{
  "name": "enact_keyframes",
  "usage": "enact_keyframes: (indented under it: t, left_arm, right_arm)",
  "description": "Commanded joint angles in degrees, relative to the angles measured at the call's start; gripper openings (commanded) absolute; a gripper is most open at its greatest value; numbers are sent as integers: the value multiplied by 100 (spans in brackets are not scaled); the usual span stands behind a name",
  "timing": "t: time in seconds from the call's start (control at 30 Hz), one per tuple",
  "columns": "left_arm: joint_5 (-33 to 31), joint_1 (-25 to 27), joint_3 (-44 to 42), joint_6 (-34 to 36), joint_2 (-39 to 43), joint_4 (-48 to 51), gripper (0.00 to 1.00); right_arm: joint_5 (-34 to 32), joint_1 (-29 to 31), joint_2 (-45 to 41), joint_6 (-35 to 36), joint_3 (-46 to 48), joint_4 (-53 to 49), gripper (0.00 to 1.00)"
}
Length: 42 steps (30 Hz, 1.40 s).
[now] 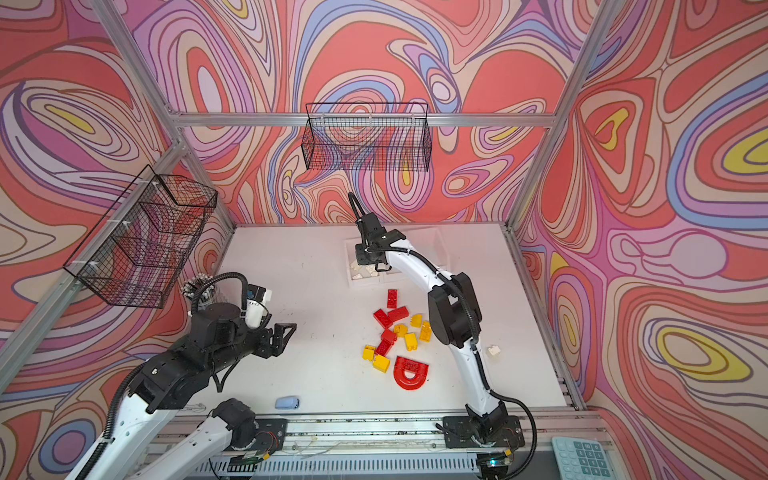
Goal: Sort the legos into containers by color
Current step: 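Lift the white 2x4 brick and carry it toward the tray with the right gripper, then release the white brick into the tray while the left gripper reaches for a white brick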
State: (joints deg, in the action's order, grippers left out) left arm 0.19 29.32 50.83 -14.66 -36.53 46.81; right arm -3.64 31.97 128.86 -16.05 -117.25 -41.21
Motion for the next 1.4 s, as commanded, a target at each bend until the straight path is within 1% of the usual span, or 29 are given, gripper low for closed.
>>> enact_keyframes:
  t: [0.0, 0.17, 0.3, 0.33, 0.47, 0.6, 0.67, 0.73, 0.9, 1.0, 1.13, 1.2, 1.27, 1.37]
  left_arm:
    - [21, 21, -53, -2, 49, -58, 81]
    - [73, 21, -64, 12, -18, -68, 81]
    - [136, 21, -38, 24, -208, -60, 81]
    - [132, 21, -29, 23, -269, -54, 81]
    - [100, 22, 19, 33, -482, 8, 81]
    - [27, 22, 190, 81, -730, 126, 81]
    - [15, 21, 353, 85, -943, 232, 81]
    - [28, 21, 569, 60, -1273, 364, 81]
    - [290, 26, 1006, 221, -1804, 480, 81]
    - [703, 68, 937, 643, -1850, 123, 80]
    - [1183, 224, 474, 1045, -1906, -726, 81]
    - [1240, 430, 227, 1194, -1982, -1226, 82]
    - [1389, 795, -6, 1411, -2113, -1914, 83]
    - [1272, 1618, 82, 1839, -2767, -2702, 85]
  right_arm:
    - [-106, 38, 232, 41, -343, -125, 23]
    - [17, 38, 733, 101, -1043, -307, 28]
    - [151, 38, 913, 98, -1112, -150, 34]
    - [161, 38, 935, 100, -1082, -99, 37]
    - [199, 38, 802, 105, -802, 227, 61]
    - [360, 38, 379, 95, -332, 759, 73]
    - [451, 38, 215, 102, -222, 948, 75]
    - [398, 52, 32, 27, -87, 1065, 75]
    - [467, 73, -686, -289, 800, 1600, 75]
    - [660, 73, -1098, -496, 1219, 1859, 75]
    - [862, 73, -1547, -594, 1180, 2000, 75]
    - [959, 73, -1770, -605, 985, 1971, 75]
    - [1088, 73, -1990, -592, 830, 1950, 75]
    - [1159, 72, -2455, -598, 922, 2038, 76]
